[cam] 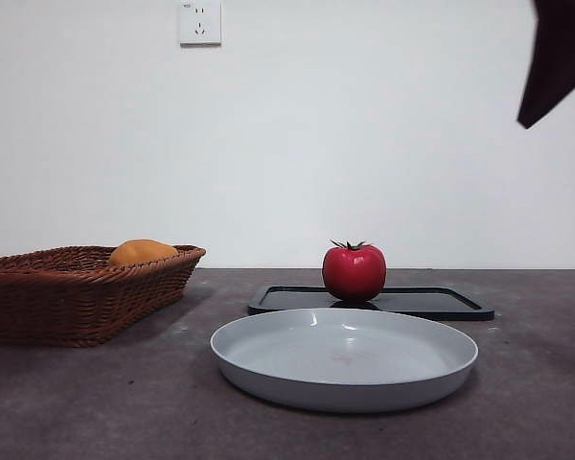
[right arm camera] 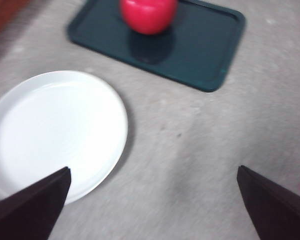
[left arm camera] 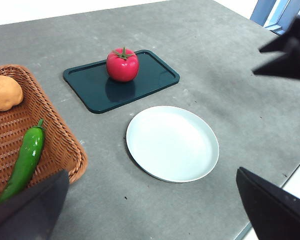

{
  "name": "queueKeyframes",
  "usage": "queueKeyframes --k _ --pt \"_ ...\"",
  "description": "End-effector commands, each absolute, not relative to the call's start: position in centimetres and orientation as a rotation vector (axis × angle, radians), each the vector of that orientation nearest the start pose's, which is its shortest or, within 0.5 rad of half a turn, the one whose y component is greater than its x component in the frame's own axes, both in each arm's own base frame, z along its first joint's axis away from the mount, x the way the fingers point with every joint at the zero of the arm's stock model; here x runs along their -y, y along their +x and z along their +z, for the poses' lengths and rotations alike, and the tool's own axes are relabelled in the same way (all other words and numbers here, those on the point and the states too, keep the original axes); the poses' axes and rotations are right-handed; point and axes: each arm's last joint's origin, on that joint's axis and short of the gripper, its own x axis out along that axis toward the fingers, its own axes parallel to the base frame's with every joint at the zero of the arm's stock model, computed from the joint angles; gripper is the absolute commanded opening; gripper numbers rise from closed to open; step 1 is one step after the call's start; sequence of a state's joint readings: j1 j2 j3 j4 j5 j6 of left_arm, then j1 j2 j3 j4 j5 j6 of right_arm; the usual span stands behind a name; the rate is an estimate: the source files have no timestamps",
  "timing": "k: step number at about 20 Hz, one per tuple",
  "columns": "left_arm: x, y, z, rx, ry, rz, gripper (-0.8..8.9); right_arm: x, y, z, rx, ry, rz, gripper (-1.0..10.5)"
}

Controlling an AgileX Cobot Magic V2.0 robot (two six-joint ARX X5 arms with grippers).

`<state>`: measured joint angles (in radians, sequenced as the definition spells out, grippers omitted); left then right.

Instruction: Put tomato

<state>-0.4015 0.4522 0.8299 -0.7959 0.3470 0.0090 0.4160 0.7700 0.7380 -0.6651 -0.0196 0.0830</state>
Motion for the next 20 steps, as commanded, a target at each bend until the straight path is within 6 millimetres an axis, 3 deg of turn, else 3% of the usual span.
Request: queueKeyframes --k 1,6,9,10,11,12,13,20 --pt "3.9 6.5 33.0 -0.409 0.014 -0.747 6.88 -5.7 12.1 27.8 -0.636 -0.011 0.406 6.9" --pt "3.9 6.5 33.0 -0.409 0.014 -0.746 6.88 -4.3 8.8 29.4 -0.458 0.046 0.427 6.9" --pt "3.9 6.5 33.0 -0.409 0.015 -0.747 6.67 -3.9 8.0 29.8 -0.409 0.057 0.436 6.9" --pt "3.9 6.5 33.0 -0.411 0.015 -0.747 5.57 -3.9 7.8 29.7 -0.413 0.059 0.443 6.4" --pt "3.9 6.5 33.0 -0.414 0.015 -0.747 2.87 -3.8 7.7 29.7 -0.418 0.07 0.44 3.6" --pt "3.9 6.5 33.0 -0.416 0.013 -0.746 -0.22 -3.8 7.7 29.6 -0.425 0.071 0.439 -0.1" --pt "3.9 6.5 33.0 -0.409 0.014 -0.744 0.36 -3.8 7.7 29.6 -0.426 0.07 0.439 0.5" --pt "3.9 6.5 33.1 -0.409 0.011 -0.744 0.28 -3.8 7.7 29.7 -0.423 0.069 0.436 0.5"
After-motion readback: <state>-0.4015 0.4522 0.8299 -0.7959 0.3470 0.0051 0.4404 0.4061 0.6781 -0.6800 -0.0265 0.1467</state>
